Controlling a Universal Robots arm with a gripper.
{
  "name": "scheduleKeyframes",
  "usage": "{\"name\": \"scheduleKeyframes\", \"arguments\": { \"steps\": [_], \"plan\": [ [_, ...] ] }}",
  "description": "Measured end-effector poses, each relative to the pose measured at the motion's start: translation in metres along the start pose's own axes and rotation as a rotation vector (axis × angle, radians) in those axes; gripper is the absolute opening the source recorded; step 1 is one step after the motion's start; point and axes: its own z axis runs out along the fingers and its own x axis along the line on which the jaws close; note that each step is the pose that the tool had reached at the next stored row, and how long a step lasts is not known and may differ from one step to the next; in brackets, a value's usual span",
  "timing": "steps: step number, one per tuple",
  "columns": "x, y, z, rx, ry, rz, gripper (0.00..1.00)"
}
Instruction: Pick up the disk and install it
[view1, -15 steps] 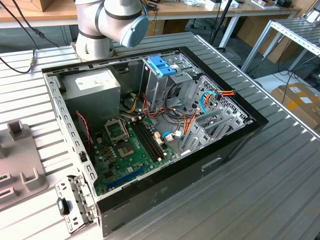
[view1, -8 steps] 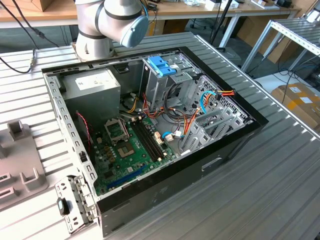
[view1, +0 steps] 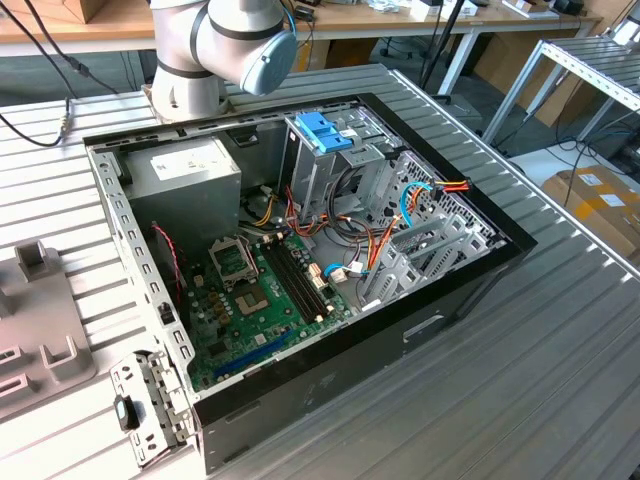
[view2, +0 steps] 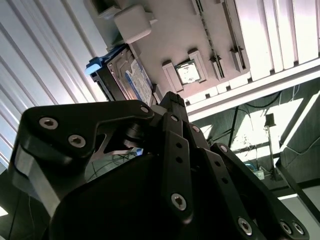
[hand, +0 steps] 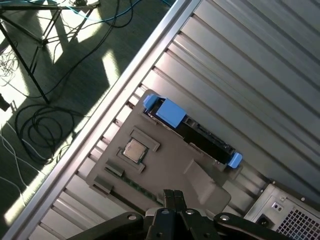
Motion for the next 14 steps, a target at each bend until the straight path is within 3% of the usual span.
{"name": "scheduleKeyframes", "arguments": {
  "steps": [14],
  "plan": [
    [0.0, 0.0, 0.0, -0.0014, -0.0029, -0.047, 0.11]
  ]
}}
